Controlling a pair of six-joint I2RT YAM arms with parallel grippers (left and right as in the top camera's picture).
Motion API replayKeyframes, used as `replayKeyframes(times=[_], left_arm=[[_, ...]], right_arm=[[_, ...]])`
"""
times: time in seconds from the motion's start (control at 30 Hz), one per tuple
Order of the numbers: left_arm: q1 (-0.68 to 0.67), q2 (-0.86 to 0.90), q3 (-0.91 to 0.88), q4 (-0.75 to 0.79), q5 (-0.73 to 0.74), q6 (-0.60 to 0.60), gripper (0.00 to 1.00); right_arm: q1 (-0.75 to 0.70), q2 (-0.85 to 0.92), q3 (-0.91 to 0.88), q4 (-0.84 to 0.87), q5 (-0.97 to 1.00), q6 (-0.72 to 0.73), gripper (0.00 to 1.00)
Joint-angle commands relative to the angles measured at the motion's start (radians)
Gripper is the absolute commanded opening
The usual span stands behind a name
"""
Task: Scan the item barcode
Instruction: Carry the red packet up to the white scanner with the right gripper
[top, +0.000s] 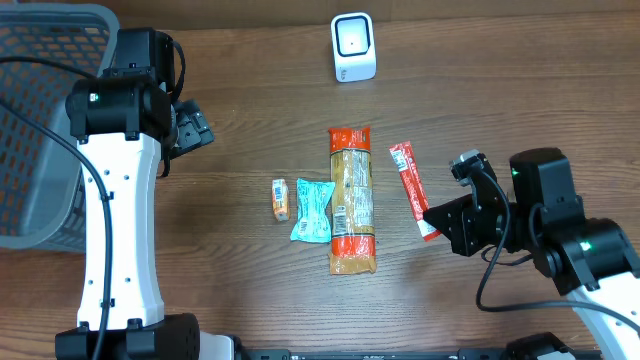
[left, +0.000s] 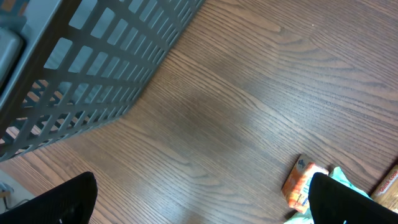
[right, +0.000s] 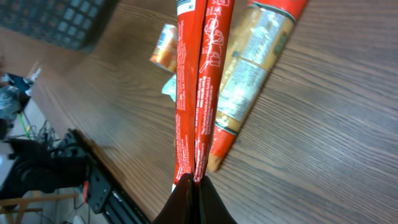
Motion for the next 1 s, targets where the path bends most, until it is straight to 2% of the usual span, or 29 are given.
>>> replayKeyframes(times=[0.0, 0.27, 0.73, 0.97], left_arm=[[0.003, 0.008, 0.005, -0.002, -0.012, 0.018, 1.0], [0.003, 0.008, 0.005, -0.002, -0.012, 0.018, 1.0], [0.003, 0.008, 0.005, -0.002, -0.012, 0.018, 1.0], [0.003, 0.008, 0.005, -0.002, -0.012, 0.018, 1.0]], right_arm=[[-0.001, -0.027, 0.03, 0.006, -0.09, -0.032, 0.04], [-0.001, -0.026, 0.063, 0.006, -0.141, 0.013, 0.04], [-0.001, 0.029, 0.063, -0.033, 0.18, 0.012, 0.04], [-0.001, 0.155, 0.115, -0.033, 0.248, 0.013, 0.04]])
